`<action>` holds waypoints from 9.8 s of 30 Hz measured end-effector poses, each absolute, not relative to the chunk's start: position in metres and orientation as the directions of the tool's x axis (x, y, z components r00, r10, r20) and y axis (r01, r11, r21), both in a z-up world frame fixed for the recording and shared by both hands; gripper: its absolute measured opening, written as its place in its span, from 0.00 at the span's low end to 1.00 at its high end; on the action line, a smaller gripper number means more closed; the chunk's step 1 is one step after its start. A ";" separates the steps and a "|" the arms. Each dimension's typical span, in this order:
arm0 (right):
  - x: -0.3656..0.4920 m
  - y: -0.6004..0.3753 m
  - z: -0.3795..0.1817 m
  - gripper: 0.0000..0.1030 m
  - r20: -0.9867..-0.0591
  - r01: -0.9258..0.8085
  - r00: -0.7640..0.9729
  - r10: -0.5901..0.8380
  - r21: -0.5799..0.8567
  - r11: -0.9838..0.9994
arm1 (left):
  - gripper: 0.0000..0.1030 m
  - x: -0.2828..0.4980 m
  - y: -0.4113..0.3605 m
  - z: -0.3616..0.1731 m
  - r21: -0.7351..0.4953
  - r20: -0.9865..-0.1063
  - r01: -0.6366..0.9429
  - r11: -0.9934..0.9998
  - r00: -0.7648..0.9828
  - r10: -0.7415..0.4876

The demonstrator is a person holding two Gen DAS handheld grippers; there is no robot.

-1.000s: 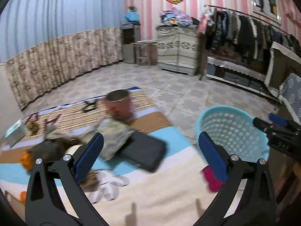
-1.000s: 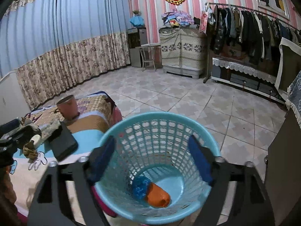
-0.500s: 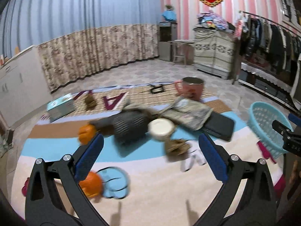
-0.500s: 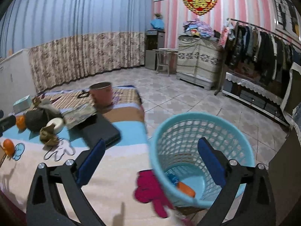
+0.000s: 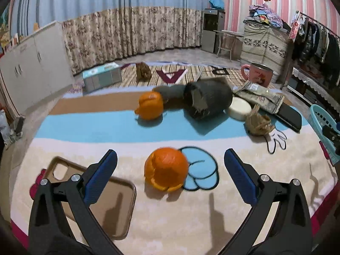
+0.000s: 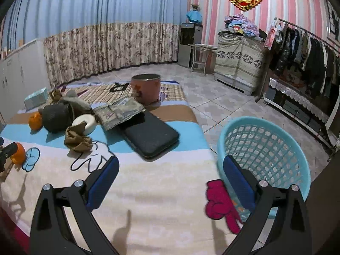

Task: Collect trash
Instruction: 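Move both tools back over the bed and grasp the orange peel with the left tool, then grasp the brown paper scrap with the right tool, then carry the peel and paper over the basket and open both tools, then move both tools back over the bed toward the remaining orange peel, then grasp the second orange peel with the left tool, then grasp the black ribbed object with the right tool, then carry the orange peel and black ribbed object over the light-blue basket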

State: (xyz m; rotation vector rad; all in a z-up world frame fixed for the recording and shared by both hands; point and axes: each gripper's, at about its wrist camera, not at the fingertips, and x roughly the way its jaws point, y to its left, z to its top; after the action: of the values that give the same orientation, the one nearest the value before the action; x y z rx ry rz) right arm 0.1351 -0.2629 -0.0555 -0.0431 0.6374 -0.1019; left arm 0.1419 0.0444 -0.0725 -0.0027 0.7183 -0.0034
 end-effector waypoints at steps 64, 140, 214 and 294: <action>0.159 -0.242 -0.036 0.46 -0.622 -0.070 0.780 0.065 0.017 0.997 | 0.39 0.172 0.028 -0.036 -0.050 -0.647 0.055 0.997 0.759 -0.074; 0.126 -0.502 -0.060 0.46 -0.610 0.352 0.767 -0.198 0.143 0.925 | 0.93 0.179 -0.301 0.002 0.021 -0.479 0.448 0.894 0.789 -0.384; 0.212 -0.220 -0.056 0.93 -0.644 0.011 0.765 0.017 0.040 0.999 | 0.67 0.269 0.073 -0.078 0.002 -0.736 -0.023 1.000 0.676 0.017; 0.164 -0.319 -0.009 0.62 -0.566 0.119 0.823 -0.039 0.105 0.987 | 0.32 0.200 -0.056 -0.003 -0.001 -0.617 0.200 0.980 0.771 -0.158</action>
State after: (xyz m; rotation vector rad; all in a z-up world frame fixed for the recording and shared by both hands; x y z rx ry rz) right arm 0.1636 -0.3192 -0.0091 0.1380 0.5978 -0.0846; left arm 0.2002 -0.0555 -0.0034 0.0662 0.6628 -0.1939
